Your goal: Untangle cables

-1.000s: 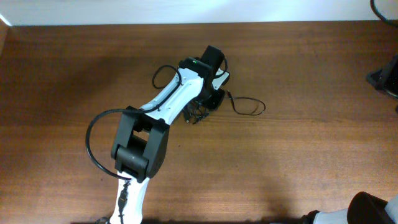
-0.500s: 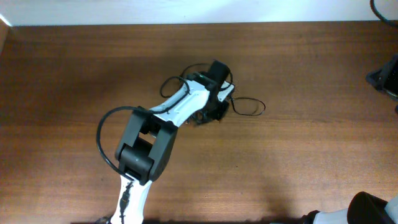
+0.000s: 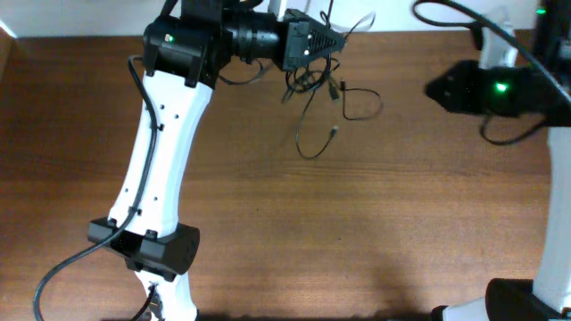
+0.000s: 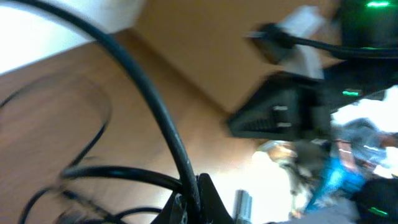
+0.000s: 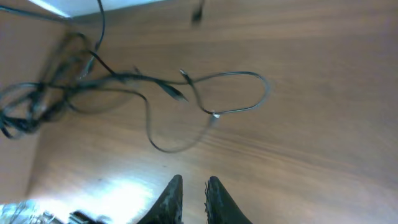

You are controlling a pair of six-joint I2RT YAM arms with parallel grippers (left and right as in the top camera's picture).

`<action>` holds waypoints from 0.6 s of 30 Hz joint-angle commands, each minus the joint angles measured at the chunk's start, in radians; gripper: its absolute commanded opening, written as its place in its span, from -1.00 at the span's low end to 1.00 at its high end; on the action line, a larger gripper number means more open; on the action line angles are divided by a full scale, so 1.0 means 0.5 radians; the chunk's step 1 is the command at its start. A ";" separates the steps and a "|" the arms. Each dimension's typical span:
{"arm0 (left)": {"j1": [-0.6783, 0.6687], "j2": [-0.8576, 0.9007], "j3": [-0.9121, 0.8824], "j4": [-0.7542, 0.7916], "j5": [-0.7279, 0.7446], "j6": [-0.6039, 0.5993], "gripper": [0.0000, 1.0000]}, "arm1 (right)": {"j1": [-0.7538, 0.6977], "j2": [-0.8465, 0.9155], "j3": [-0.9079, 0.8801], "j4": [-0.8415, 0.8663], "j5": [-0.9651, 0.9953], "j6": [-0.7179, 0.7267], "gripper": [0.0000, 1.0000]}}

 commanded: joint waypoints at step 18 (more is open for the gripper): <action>0.252 0.014 0.008 0.417 0.756 -0.039 -1.00 | 0.243 0.339 -0.009 0.759 -1.101 0.513 0.50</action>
